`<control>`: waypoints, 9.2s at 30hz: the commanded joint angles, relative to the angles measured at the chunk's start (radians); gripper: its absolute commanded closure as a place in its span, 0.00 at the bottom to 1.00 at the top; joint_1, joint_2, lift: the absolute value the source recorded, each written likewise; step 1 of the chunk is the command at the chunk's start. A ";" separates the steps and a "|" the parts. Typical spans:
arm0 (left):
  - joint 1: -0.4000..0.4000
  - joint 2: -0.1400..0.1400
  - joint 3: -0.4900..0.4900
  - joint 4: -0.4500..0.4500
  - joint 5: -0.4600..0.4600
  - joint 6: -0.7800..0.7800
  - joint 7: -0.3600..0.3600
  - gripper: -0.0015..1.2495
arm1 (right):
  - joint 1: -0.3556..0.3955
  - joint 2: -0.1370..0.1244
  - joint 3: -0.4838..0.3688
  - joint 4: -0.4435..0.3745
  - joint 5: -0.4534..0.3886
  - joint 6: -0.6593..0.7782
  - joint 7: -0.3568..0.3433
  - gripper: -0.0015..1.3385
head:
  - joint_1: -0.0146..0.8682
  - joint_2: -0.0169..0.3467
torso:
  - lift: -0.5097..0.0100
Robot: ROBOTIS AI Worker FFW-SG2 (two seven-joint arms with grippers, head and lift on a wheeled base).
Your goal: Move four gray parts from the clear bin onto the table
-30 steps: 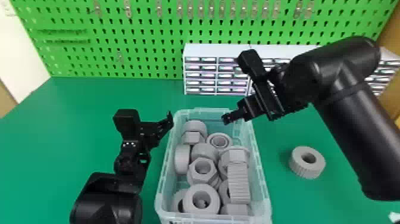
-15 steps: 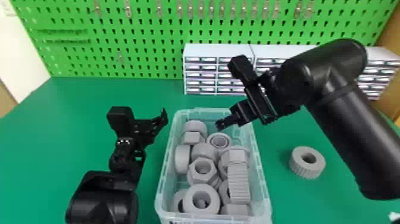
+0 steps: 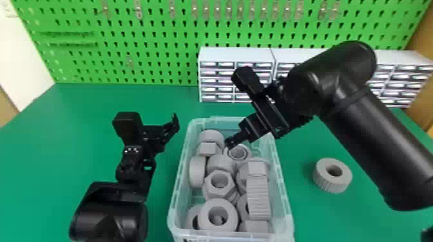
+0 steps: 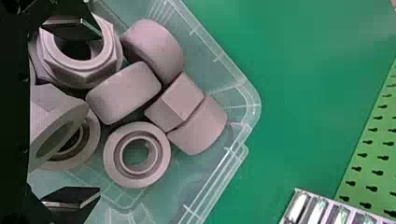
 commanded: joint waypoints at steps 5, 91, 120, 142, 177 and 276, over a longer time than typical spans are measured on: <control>-0.003 0.000 0.007 0.002 -0.003 -0.011 0.000 0.08 | -0.009 0.002 0.037 0.001 -0.042 -0.004 0.002 0.09 | 0.80 0.24 | 0.88; -0.057 0.029 -0.007 -0.003 0.023 -0.058 0.006 0.08 | -0.023 0.021 0.264 0.269 -0.067 -0.221 0.071 0.14 | 0.80 0.24 | 0.88; -0.063 0.061 -0.032 -0.003 0.055 -0.071 0.028 0.08 | -0.041 0.031 0.268 0.276 -0.061 -0.178 0.071 0.67 | 0.80 0.24 | 0.88; -0.062 0.066 -0.039 -0.003 0.057 -0.072 0.031 0.08 | -0.043 0.028 0.218 0.213 -0.036 -0.181 0.071 0.75 | 0.80 0.24 | 0.88; -0.063 0.067 -0.038 -0.003 0.060 -0.077 0.034 0.08 | -0.041 0.028 0.227 0.228 -0.027 -0.176 0.071 0.75 | 0.80 0.24 | 0.88; -0.008 0.077 -0.064 -0.003 0.061 -0.065 0.061 0.08 | 0.035 0.008 -0.353 0.006 0.473 -0.037 0.195 0.75 | 0.80 0.24 | 0.88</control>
